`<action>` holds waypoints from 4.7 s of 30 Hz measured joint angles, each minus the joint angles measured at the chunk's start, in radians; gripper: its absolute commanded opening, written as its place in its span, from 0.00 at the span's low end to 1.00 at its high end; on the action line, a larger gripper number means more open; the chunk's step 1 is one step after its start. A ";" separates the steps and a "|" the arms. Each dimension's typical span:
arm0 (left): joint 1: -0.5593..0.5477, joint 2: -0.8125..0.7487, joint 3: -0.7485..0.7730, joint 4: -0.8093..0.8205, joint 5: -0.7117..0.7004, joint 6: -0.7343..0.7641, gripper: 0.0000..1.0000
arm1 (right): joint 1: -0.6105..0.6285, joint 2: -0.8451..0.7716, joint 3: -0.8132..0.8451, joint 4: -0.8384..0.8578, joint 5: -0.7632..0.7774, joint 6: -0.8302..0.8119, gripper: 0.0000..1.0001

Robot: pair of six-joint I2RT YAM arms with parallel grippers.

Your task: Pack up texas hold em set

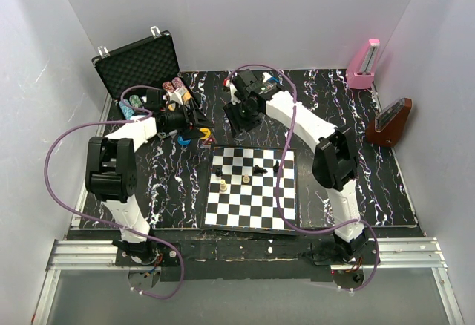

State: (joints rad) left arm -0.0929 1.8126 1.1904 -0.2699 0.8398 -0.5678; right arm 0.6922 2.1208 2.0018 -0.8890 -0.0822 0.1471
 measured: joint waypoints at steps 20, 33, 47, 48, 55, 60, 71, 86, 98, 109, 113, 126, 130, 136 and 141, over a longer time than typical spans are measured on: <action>-0.059 0.112 0.003 0.135 0.244 -0.095 0.62 | 0.050 -0.038 -0.001 0.000 -0.079 -0.111 0.40; -0.092 0.113 -0.021 0.277 0.297 -0.185 0.57 | 0.058 -0.038 -0.001 -0.004 -0.079 -0.128 0.40; -0.134 0.142 -0.021 0.294 0.352 -0.199 0.13 | 0.064 -0.038 -0.001 -0.011 -0.077 -0.129 0.40; -0.135 0.142 -0.021 0.297 0.359 -0.200 0.09 | 0.064 -0.038 -0.001 -0.014 -0.077 -0.129 0.40; -0.138 0.144 -0.021 0.296 0.372 -0.199 0.00 | 0.070 -0.038 -0.001 -0.025 -0.063 -0.129 0.41; -0.138 0.144 -0.021 0.298 0.369 -0.199 0.00 | 0.069 -0.039 -0.003 -0.018 -0.062 -0.128 0.75; -0.076 0.089 -0.037 0.321 0.286 -0.192 0.00 | 0.069 -0.193 -0.187 0.076 -0.049 -0.115 0.85; 0.280 -0.183 -0.055 0.253 -0.261 -0.108 0.00 | 0.069 -0.616 -0.526 0.236 -0.041 0.045 0.84; 0.278 -0.015 -0.063 0.417 -0.612 -0.222 0.00 | 0.069 -0.787 -0.738 0.295 0.016 0.159 0.83; 0.279 0.185 0.079 0.495 -0.721 -0.248 0.00 | 0.069 -0.832 -0.774 0.313 0.053 0.195 0.83; 0.279 0.236 0.142 0.527 -0.721 -0.248 0.00 | 0.069 -0.830 -0.774 0.313 0.054 0.197 0.83; 0.279 0.387 0.272 0.509 -0.697 -0.259 0.00 | 0.069 -0.826 -0.774 0.312 0.057 0.198 0.83; 0.279 0.432 0.332 0.487 -0.674 -0.264 0.00 | 0.069 -0.826 -0.775 0.312 0.057 0.203 0.83; 0.279 0.451 0.370 0.461 -0.654 -0.270 0.00 | 0.069 -0.826 -0.781 0.313 0.057 0.214 0.83; 0.279 0.468 0.404 0.433 -0.635 -0.274 0.07 | 0.069 -0.827 -0.795 0.308 0.061 0.217 0.83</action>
State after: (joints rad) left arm 0.1860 2.2807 1.5940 0.1631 0.2047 -0.8413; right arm 0.7612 1.2934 1.2072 -0.5808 -0.0216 0.3641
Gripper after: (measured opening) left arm 0.051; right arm 0.829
